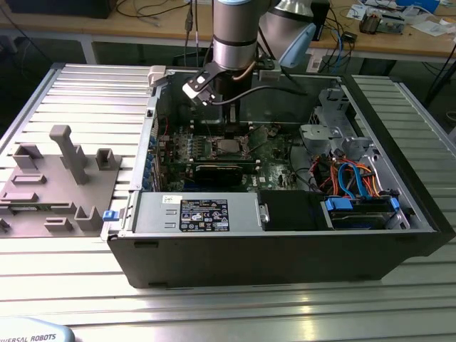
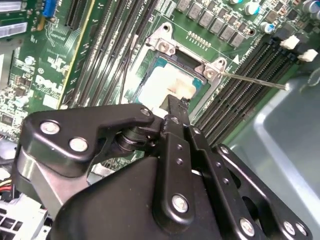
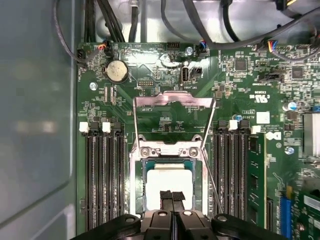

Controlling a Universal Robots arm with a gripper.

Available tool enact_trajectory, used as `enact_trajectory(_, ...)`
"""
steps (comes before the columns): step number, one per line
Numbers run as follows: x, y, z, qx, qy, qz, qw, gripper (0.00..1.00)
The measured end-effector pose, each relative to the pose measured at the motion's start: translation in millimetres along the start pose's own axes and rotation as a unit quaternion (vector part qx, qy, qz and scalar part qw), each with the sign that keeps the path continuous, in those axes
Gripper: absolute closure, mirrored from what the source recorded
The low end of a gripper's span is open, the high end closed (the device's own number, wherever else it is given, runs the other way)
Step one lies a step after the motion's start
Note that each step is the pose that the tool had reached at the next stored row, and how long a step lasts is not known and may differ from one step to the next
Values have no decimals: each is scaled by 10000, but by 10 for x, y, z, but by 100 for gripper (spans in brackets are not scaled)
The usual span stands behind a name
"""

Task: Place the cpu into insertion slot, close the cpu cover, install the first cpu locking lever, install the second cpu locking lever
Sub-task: 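Place the cpu into insertion slot, then close the cpu cover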

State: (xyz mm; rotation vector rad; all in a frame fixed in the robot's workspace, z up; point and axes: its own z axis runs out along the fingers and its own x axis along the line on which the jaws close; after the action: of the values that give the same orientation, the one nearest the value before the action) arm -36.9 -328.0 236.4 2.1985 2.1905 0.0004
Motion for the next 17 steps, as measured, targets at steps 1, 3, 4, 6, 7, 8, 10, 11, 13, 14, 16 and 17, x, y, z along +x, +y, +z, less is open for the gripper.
enact_trajectory(1,-1,2,-46,0,0,0,10000,89)
enact_trajectory(3,-3,5,-116,0,0,0,10000,89)
enact_trajectory(4,-4,7,-138,0,0,0,10000,89)
enact_trajectory(6,-6,9,-231,0,0,0,10000,89)
enact_trajectory(7,-7,10,-259,0,0,0,10000,89)
enact_trajectory(8,-8,11,-284,0,0,0,10000,89)
enact_trajectory(10,-8,12,-312,-1,1,0,10000,89)
enact_trajectory(11,-8,12,-312,-1,1,0,10000,89)
enact_trajectory(13,-8,12,-314,0,0,0,10000,89)
enact_trajectory(14,-8,12,-315,0,0,0,10000,89)
enact_trajectory(16,-8,12,-315,0,0,0,10000,89)
enact_trajectory(17,-8,12,-315,0,0,0,10000,89)
